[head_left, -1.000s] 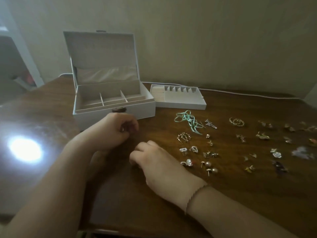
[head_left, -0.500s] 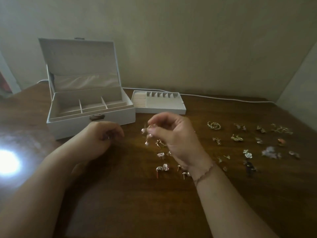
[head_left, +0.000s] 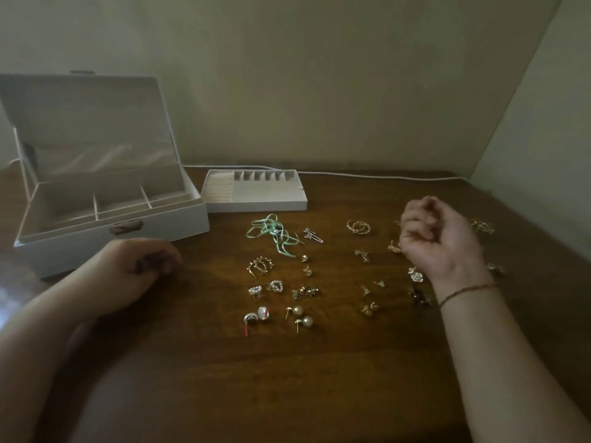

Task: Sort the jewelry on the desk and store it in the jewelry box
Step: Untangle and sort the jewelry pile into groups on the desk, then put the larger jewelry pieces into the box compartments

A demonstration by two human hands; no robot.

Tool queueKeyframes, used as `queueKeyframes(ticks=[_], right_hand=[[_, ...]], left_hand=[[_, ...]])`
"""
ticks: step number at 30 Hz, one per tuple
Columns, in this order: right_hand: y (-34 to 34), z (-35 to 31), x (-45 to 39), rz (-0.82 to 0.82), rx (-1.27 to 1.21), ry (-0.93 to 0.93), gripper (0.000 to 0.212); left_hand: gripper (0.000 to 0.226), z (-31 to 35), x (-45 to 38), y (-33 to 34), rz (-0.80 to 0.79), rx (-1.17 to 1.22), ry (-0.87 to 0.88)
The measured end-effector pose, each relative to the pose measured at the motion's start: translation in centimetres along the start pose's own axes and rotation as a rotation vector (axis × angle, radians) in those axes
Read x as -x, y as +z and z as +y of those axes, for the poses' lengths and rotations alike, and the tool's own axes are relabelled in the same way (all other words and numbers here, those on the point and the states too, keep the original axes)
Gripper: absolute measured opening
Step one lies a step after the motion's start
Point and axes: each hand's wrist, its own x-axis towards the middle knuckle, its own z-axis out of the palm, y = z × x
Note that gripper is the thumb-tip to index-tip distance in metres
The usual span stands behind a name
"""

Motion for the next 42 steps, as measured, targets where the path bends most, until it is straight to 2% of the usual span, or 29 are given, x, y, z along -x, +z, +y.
queueKeyframes(ticks=[3,6,9,11,13,15,17,21,23,24,25,27,30,32,37,39,42], right_hand=[[-2.3,-4.5,0.2,0.03,0.436,-0.136,0.034],[-5.0,-7.1,1.9,0.091,1.016,-0.339,0.061],[-7.7,-6.6,3.4,0.042,1.778,-0.748,0.075],[-8.7,-6.1,3.6,-0.057,2.056,-0.934,0.068],[-9.0,-5.6,3.1,-0.129,2.269,-0.962,0.055],[-8.8,-4.9,2.8,-0.124,2.471,-0.917,0.046],[-8.7,-4.7,2.8,-0.089,2.557,-0.908,0.041],[-9.0,-5.3,3.7,-0.071,2.563,-0.91,0.032],[-9.0,-5.6,3.9,-0.062,2.582,-0.879,0.026],[-8.9,-5.6,3.9,-0.053,2.581,-0.887,0.024],[-8.9,-5.4,3.9,-0.048,2.563,-0.925,0.024],[-8.7,-5.3,4.0,-0.035,2.505,-1.033,0.021],[-8.8,-5.2,4.0,-0.053,2.45,-1.095,0.014],[-8.8,-5.2,3.9,-0.093,2.419,-1.116,0.016],[-6.1,-3.4,4.1,-0.185,2.354,-1.188,0.03],[-3.8,-1.6,4.1,-0.279,2.367,-1.121,0.023],[-0.5,2.2,3.3,-0.465,2.407,-0.796,0.027]], left_hand=[[0.065,-0.2,-0.2,0.2,-0.021,-0.038,0.02],[0.072,-0.3,-0.5,0.6,-0.005,-0.063,0.045],[0.065,0.8,-0.7,1.7,-0.007,-0.062,0.14],[0.06,1.8,-0.7,2.3,0.004,-0.058,0.209],[0.054,2.4,-0.7,2.4,0.05,-0.051,0.238],[0.048,2.5,-0.7,2.3,0.128,-0.051,0.242],[0.046,2.7,-0.5,2.1,0.208,-0.044,0.228],[0.04,3.6,-0.2,2.3,0.29,-0.041,0.217],[0.027,3.9,-0.2,2.4,0.451,-0.171,0.178],[0.027,3.9,-0.3,2.3,0.548,-0.285,0.1],[0.036,3.8,-0.4,2.1,0.607,-0.395,-0.005],[0.055,3.2,-0.5,1.4,0.588,-0.508,-0.208],[0.056,1.7,-0.3,0.8,0.466,-0.51,-0.391],[0.05,1.2,-0.1,0.4,0.435,-0.531,-0.39],[0.036,1.9,-0.3,-0.3,0.484,-0.579,-0.36],[0.034,1.9,-0.3,-0.8,0.469,-0.592,-0.36],[0.03,2.1,-0.1,-1.7,0.421,-0.569,-0.336]])
